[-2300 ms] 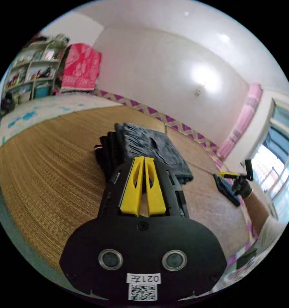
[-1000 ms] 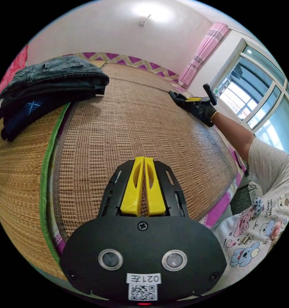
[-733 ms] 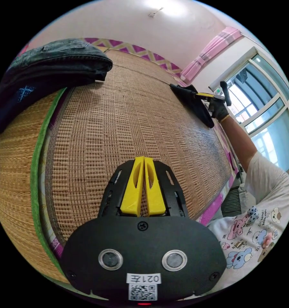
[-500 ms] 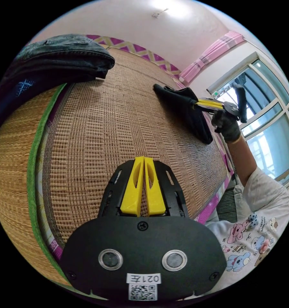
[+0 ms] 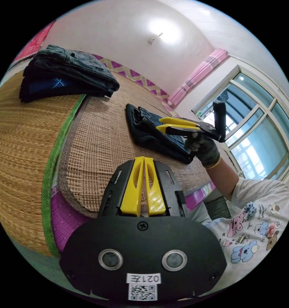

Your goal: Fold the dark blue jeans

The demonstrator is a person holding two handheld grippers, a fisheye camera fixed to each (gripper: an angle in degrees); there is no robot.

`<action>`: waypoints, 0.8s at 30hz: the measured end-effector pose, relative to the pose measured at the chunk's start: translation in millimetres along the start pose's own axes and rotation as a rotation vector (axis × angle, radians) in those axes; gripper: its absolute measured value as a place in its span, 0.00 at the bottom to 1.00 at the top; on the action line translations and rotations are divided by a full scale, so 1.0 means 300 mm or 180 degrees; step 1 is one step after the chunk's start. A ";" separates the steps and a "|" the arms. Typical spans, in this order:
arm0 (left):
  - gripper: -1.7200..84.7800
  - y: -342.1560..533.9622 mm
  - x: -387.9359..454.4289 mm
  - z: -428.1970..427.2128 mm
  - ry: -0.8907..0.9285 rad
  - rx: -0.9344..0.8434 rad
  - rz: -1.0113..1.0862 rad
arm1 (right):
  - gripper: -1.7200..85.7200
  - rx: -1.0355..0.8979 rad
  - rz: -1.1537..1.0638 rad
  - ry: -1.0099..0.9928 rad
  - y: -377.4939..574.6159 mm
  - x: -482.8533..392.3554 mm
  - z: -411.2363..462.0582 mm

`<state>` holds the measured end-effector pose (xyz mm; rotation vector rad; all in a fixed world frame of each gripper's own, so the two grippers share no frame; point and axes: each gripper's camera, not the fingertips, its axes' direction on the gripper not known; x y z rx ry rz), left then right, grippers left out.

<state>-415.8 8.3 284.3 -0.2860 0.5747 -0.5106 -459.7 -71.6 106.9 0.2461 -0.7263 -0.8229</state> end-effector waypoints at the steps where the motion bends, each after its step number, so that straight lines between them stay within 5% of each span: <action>1: 0.01 0.002 0.005 0.003 -0.0004 0.0001 0.0003 | 0.17 -0.0086 0.0080 0.0079 0.006 0.021 0.038; 5: 0.01 0.016 0.042 0.021 -0.0082 -0.0003 0.0067 | 0.11 0.0006 0.0463 -0.0050 0.070 0.156 -0.004; 8: 0.01 0.025 0.057 0.034 -0.0102 0.0005 0.0079 | 0.09 0.0616 0.0942 -0.0583 0.208 0.392 -0.244; 15: 0.01 -0.001 0.110 0.156 -0.0025 0.0052 0.0085 | 0.08 0.1722 0.2162 -0.0420 0.955 1.004 -0.901; 19: 0.01 -0.020 0.162 0.262 0.0050 -0.0026 0.0120 | 0.09 0.1337 0.2931 -0.0168 1.442 1.279 -0.954; 23: 0.01 -0.031 0.205 0.399 -0.0066 -0.0121 0.0080 | 0.09 0.0546 0.3508 -0.0691 1.777 1.427 -0.699; 24: 0.01 -0.030 0.194 0.435 -0.0204 -0.0173 -0.0027 | 0.09 0.0761 0.3615 -0.0834 1.857 1.431 -0.671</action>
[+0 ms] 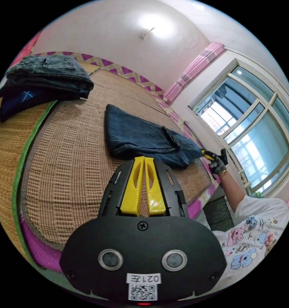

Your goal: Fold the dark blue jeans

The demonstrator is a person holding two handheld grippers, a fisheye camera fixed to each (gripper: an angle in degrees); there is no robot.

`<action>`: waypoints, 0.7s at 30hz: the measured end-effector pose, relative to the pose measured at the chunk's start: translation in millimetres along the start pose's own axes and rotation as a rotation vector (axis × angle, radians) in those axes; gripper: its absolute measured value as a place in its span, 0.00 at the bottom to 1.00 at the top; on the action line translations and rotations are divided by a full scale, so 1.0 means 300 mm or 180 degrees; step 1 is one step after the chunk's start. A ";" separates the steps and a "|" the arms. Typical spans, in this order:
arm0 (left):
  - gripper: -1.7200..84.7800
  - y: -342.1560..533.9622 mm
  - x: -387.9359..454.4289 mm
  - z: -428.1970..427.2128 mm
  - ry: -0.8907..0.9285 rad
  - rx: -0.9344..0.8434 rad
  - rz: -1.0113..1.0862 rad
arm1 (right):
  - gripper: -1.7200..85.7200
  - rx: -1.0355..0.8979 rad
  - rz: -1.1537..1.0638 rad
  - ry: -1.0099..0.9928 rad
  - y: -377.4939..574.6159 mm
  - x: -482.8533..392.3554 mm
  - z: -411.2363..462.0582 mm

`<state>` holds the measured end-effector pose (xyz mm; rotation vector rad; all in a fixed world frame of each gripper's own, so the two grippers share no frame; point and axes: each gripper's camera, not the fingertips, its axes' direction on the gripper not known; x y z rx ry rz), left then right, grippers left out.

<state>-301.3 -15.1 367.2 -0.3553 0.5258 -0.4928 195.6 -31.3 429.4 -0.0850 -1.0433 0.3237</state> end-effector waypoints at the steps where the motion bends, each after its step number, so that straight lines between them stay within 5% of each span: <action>1: 0.01 0.002 -0.008 0.018 -0.0084 -0.0030 -0.0062 | 0.08 0.0099 0.0062 -0.0252 0.012 0.037 -0.028; 8: 0.01 0.032 -0.081 0.133 0.0006 -0.0159 -0.0674 | 0.08 0.0069 -0.0058 -0.0084 -0.053 0.014 -0.131; 16: 0.01 0.052 -0.002 0.218 0.0025 -0.0171 -0.0622 | 0.10 0.0061 0.0057 0.0987 -0.050 0.064 -0.273; 21: 0.02 0.046 0.336 0.268 -0.0250 -0.0068 0.0846 | 0.12 0.0745 -0.1046 0.1979 0.060 -0.280 -0.324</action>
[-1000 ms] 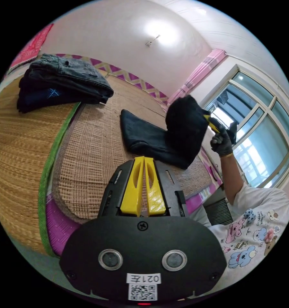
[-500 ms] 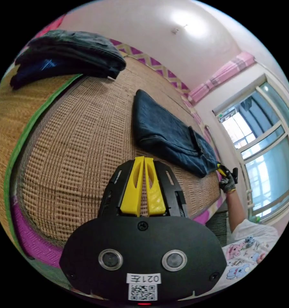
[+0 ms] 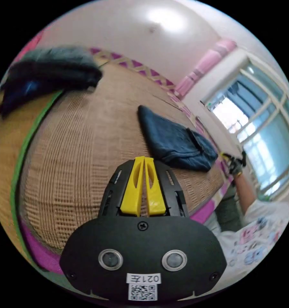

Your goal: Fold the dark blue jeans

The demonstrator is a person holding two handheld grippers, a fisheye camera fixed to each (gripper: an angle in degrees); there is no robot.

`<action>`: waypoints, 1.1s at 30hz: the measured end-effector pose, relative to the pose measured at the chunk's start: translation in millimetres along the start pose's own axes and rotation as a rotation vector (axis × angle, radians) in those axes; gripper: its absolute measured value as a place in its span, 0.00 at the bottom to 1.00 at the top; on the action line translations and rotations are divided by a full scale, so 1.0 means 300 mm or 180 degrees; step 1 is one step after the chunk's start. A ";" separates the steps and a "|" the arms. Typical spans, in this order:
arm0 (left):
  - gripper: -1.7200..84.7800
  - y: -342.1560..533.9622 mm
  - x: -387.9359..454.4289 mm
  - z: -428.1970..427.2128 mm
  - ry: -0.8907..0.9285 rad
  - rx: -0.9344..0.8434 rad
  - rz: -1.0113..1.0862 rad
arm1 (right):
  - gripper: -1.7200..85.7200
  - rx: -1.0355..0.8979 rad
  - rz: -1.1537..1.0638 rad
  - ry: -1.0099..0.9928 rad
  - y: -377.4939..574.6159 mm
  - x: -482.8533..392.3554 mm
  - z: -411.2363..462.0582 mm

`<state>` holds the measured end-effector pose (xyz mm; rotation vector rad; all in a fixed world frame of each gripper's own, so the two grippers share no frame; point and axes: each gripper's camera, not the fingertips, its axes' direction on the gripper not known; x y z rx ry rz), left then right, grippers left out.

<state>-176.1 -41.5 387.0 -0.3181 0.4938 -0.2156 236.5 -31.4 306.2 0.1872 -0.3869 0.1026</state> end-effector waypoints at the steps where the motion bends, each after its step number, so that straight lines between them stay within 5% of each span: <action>1: 0.02 -0.018 0.050 0.011 0.0041 0.0004 0.0156 | 0.12 0.0143 -0.0361 -0.0019 -0.012 -0.108 -0.022; 7: 0.08 -0.203 0.447 0.298 0.0538 -0.0381 0.0962 | 0.13 0.0043 -0.1413 -0.0414 -0.055 -0.542 0.144; 20: 0.14 -0.370 0.723 0.653 0.0178 -0.0798 0.1319 | 0.13 -0.0424 -0.1241 -0.0528 -0.078 -0.611 0.308; 28: 0.07 -0.435 0.646 0.548 0.0215 -0.0397 0.0969 | 0.13 -0.0430 -0.1247 -0.0510 -0.075 -0.636 0.287; 33: 0.06 -0.499 0.384 0.140 0.0194 0.0487 0.0524 | 0.13 -0.0445 -0.1248 -0.0501 -0.077 -0.645 0.277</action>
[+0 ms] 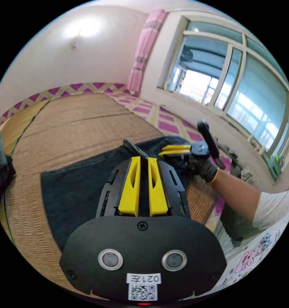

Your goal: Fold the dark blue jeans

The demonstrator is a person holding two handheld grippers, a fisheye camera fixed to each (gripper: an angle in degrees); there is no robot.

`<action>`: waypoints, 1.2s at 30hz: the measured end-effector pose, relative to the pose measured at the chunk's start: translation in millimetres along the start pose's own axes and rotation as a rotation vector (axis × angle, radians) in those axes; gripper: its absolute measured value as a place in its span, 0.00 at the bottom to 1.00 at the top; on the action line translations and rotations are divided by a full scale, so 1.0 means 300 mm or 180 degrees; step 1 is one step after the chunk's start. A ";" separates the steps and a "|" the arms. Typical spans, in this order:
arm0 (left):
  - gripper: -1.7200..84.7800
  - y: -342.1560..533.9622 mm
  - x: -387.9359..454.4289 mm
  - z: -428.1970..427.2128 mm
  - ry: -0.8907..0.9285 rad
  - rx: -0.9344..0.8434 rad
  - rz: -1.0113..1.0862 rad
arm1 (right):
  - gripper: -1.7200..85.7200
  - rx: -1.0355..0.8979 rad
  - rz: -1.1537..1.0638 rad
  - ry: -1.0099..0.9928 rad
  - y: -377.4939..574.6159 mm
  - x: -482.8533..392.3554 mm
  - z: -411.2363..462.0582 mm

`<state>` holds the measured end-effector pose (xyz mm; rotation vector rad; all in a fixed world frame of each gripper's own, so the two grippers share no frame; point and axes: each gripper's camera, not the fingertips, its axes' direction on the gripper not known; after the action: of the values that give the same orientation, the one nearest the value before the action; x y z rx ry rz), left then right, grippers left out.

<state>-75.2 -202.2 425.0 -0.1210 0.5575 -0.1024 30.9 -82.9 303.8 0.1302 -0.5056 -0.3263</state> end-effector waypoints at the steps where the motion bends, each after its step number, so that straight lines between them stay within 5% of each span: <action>1: 0.06 -0.006 -0.037 -0.063 -0.0058 0.0080 -0.0007 | 0.13 -0.0001 0.0004 -0.0006 -0.001 -0.001 -0.003; 9: 0.06 0.170 -0.695 -0.813 -0.1316 0.0514 -0.0979 | 0.12 -0.0012 0.0006 -0.0008 -0.007 -0.008 -0.022; 15: 0.07 0.455 -1.100 -0.769 -0.1190 -0.0239 -0.2056 | 0.12 -0.0029 -0.0010 0.0009 -0.013 -0.013 -0.037; 20: 0.06 0.426 -1.160 -0.850 -0.1184 -0.0110 -0.2285 | 0.12 0.0016 0.0098 -0.0245 -0.017 0.028 -0.073; 23: 0.02 0.353 -1.103 -0.950 -0.1787 0.0125 -0.1962 | 0.12 0.0301 0.0072 -0.0419 -0.022 0.087 -0.171; 29: 0.04 0.129 -1.001 -0.783 -0.0849 -0.0428 -0.0730 | 0.14 0.0065 -0.0754 0.0042 -0.114 0.165 -0.165; 36: 0.11 -0.024 -0.994 -0.528 -0.0708 -0.1140 0.0096 | 0.12 -0.0457 -0.1325 -0.0353 -0.232 0.237 -0.078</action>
<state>-411.7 -184.4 448.1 -0.4668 0.3508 0.0414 82.0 -171.3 301.7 0.0772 -0.5617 -0.7785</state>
